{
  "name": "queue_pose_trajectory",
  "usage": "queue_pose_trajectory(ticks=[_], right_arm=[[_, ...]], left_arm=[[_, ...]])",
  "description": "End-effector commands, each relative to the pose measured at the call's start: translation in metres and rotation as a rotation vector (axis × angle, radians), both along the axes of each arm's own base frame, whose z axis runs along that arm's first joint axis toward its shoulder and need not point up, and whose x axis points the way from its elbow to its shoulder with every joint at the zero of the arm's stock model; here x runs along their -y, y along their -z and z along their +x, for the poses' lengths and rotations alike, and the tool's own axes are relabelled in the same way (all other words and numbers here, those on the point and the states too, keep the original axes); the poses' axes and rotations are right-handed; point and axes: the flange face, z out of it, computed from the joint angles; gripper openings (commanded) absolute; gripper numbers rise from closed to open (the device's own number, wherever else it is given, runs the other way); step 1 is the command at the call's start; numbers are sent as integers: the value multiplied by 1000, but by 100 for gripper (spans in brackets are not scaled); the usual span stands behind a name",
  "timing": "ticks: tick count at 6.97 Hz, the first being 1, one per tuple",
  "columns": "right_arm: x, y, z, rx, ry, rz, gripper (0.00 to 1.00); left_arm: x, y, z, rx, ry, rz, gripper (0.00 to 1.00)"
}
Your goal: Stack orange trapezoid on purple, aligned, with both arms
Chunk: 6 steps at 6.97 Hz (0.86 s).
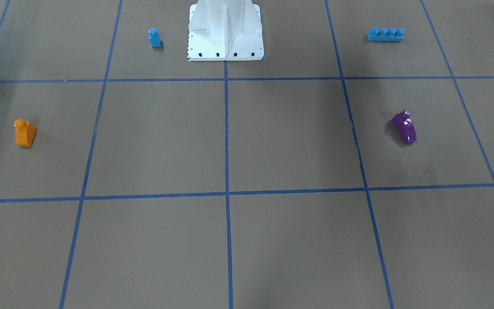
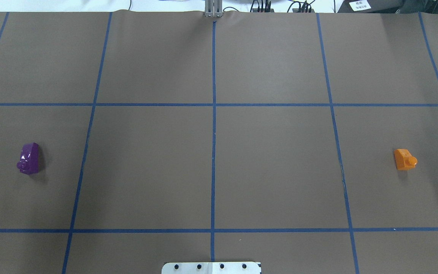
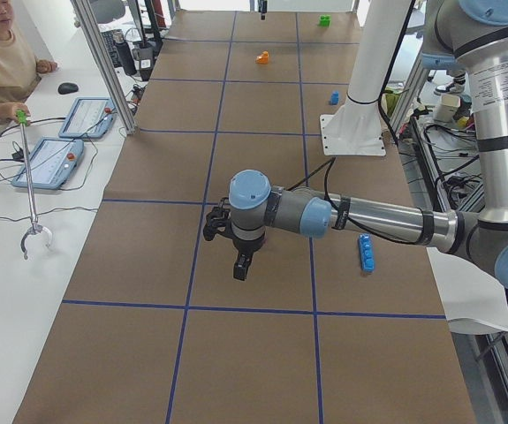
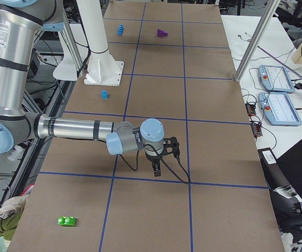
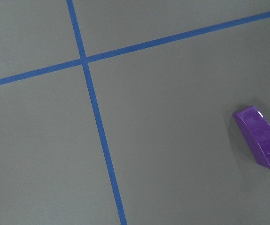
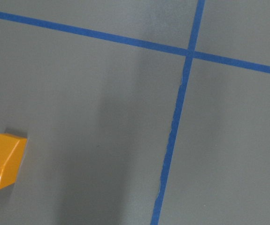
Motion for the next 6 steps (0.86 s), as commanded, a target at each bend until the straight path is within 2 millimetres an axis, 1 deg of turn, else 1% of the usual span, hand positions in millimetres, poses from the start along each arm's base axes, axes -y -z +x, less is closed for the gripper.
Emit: queue_pose_trajectory(ticks=[1, 3, 6], right_arm=[[-1, -1, 0, 0, 0, -2, 100], [-2, -2, 0, -1, 0, -4, 100], [-6, -9, 1, -3, -1, -20, 100]], left_arm=[[0, 0, 1, -6, -12, 39, 100], [-3, -4, -1, -1, -10, 36, 100], [-4, -20, 0, -5, -12, 8, 100]])
